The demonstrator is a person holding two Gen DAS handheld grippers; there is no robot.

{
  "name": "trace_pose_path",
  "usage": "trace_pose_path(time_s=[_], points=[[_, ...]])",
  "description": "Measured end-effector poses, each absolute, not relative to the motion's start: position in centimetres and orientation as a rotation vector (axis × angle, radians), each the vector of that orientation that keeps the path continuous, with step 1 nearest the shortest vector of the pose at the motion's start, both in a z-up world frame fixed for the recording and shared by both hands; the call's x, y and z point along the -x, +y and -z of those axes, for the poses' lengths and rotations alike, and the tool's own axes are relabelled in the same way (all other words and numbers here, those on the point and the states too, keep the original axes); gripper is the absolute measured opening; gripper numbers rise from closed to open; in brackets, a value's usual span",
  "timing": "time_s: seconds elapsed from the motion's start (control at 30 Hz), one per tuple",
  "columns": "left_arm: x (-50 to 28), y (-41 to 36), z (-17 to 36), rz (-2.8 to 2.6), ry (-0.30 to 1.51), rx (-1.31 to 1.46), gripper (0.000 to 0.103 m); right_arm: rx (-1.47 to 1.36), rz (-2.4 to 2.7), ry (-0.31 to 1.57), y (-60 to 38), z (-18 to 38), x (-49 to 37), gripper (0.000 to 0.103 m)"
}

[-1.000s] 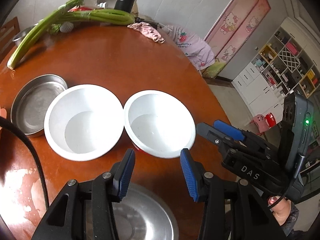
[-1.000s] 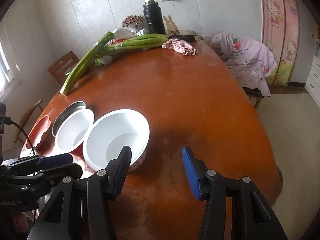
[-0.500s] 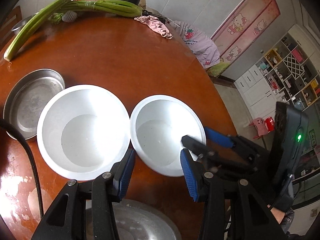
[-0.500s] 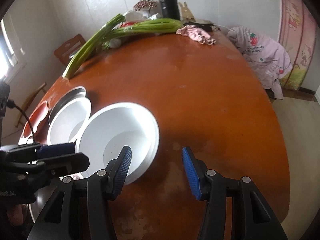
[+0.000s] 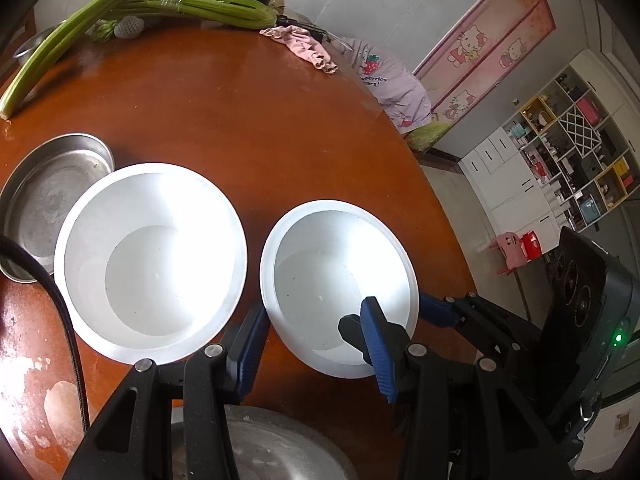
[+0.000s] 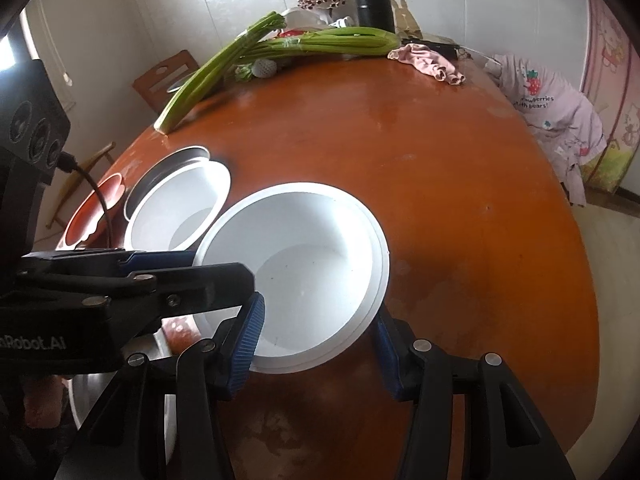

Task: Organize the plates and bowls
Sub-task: 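Lift the white bowl with the right gripper over the steel bowl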

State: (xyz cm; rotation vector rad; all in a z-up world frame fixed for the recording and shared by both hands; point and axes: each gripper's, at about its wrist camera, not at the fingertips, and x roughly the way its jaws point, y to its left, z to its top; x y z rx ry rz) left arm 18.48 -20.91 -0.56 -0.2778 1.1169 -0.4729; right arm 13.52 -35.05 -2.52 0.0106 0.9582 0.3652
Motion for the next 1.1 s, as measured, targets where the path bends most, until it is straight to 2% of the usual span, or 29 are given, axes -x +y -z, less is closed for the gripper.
trace_pose_path(time_s=[0.47,1.1], points=[[-16.9,-20.4,-1.5,0.508,1.038,0.266,0.047,-0.012,-0.360,0.905,-34.7,0.4,-11.9,0.055],[-12.1,-15.8,-4.9,0.489,0.914,0.270,0.047,0.041,-0.395,0.816,-31.0,-3.1,-8.7,0.055]])
